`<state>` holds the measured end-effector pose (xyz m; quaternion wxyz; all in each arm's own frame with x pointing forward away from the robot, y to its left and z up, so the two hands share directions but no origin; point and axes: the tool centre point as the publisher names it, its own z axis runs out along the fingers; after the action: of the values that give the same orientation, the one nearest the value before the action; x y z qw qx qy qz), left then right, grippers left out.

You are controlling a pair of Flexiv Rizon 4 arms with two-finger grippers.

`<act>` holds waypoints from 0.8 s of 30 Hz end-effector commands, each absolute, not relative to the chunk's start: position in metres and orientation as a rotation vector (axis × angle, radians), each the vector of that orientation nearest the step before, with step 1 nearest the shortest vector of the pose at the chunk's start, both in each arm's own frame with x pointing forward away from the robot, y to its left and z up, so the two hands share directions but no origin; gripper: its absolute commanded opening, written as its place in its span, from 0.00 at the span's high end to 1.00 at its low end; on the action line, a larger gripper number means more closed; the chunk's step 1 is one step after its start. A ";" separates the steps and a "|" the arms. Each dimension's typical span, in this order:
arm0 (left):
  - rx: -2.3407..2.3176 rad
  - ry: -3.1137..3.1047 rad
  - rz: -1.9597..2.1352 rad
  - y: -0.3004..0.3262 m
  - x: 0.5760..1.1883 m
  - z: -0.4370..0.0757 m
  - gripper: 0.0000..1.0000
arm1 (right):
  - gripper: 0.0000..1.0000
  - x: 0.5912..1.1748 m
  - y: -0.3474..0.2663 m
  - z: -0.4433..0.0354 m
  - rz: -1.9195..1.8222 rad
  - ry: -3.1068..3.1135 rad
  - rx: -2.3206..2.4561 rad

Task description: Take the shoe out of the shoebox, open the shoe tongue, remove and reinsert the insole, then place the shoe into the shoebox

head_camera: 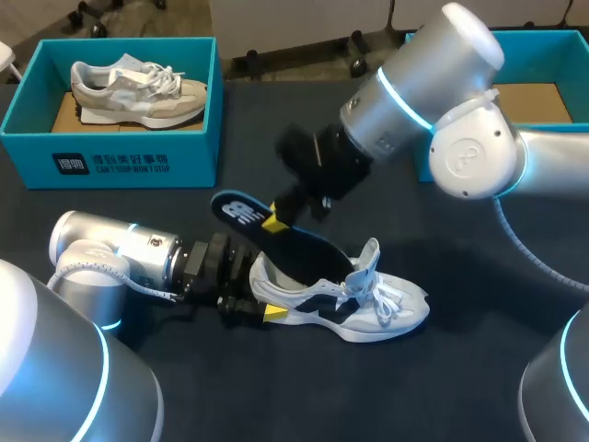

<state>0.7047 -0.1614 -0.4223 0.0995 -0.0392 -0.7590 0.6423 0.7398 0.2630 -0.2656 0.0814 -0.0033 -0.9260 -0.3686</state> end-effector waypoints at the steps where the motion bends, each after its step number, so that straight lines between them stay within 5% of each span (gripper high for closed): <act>1: -0.116 -2.244 1.900 -0.162 0.705 -0.425 1.00 | 1.00 0.755 0.260 -0.232 -1.056 -2.770 -0.007; 10: -0.116 -2.244 1.900 -0.162 0.705 -0.425 1.00 | 1.00 0.769 0.227 -0.166 -1.389 -2.625 0.025; 24: -0.116 -2.244 1.900 -0.162 0.705 -0.425 1.00 | 1.00 0.769 0.227 -0.166 -1.389 -2.625 0.025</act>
<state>0.7047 -0.1614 -0.4223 0.0995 -0.0392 -0.7590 0.6422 0.7692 0.2259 -0.1651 0.0868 0.0086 -0.8807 -0.4657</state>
